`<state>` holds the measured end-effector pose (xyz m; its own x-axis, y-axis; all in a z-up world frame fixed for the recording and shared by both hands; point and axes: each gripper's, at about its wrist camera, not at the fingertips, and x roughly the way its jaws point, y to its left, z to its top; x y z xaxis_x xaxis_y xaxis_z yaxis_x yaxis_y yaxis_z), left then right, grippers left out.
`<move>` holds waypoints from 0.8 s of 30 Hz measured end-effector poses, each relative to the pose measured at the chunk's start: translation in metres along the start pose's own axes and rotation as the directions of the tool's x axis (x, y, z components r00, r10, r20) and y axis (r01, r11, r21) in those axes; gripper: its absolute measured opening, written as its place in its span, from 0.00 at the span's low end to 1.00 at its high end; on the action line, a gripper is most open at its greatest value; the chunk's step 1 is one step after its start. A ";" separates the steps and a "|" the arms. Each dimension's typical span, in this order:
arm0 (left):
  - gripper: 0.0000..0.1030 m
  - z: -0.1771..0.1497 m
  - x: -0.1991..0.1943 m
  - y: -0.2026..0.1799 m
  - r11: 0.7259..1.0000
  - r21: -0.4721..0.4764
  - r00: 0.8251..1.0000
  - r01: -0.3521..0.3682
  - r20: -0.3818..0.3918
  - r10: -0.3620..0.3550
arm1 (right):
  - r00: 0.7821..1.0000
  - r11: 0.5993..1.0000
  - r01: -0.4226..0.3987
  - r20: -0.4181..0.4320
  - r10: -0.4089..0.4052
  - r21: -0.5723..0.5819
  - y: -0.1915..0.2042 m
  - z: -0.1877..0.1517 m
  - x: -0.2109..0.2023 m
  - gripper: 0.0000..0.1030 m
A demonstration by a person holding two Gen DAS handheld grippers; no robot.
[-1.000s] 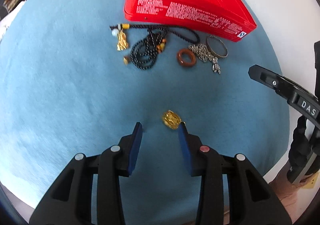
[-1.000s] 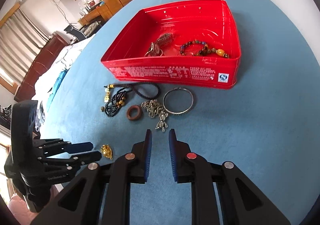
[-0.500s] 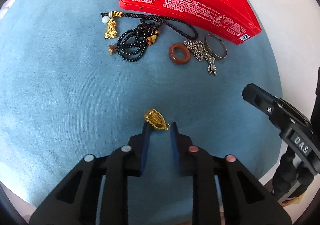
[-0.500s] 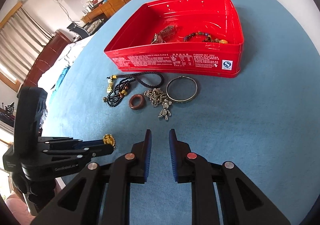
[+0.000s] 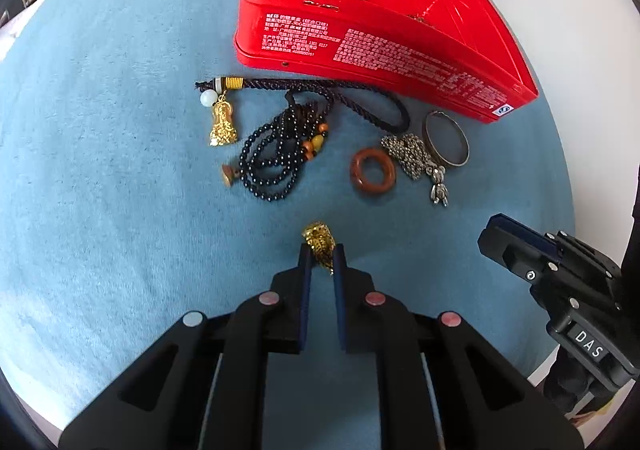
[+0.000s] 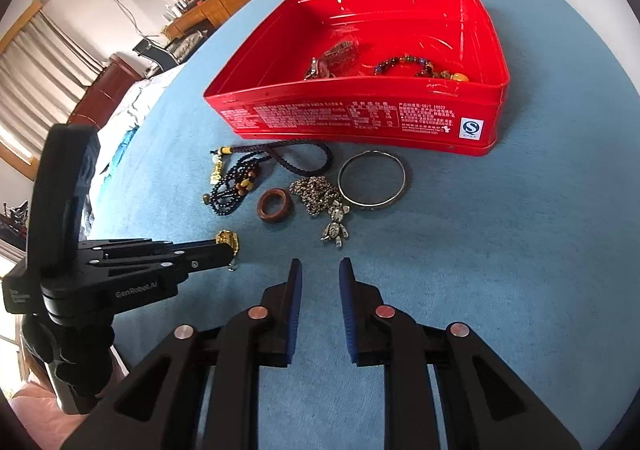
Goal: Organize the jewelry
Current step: 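Lower the left gripper onto the gold pendant and close on it, then grasp the silver chain with the right gripper while the left holds the pendant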
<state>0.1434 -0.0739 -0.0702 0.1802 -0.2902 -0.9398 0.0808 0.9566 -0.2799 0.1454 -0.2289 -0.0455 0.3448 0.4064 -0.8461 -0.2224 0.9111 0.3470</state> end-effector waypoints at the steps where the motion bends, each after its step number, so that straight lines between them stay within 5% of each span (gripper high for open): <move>1: 0.10 0.002 0.001 -0.001 1.000 0.000 1.000 0.001 0.001 -0.001 | 1.000 1.000 0.001 -0.002 -0.001 0.001 0.000 0.001 0.001 0.18; 12: 0.09 0.028 0.015 -0.007 1.000 0.002 1.000 0.019 0.018 -0.019 | 0.999 1.000 0.000 -0.037 0.001 0.025 -0.004 0.014 0.021 0.18; 24: 0.09 0.054 0.015 0.017 0.998 -0.012 0.998 0.058 0.030 -0.058 | 0.998 0.999 -0.002 -0.070 0.004 0.032 -0.002 0.038 0.047 0.36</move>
<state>0.2002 -0.0630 -0.0781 0.2045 -0.3456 -0.9158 0.0793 0.9384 -0.3364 0.1968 -0.2090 -0.0709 0.2796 0.4041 -0.8709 -0.1937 0.9122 0.3611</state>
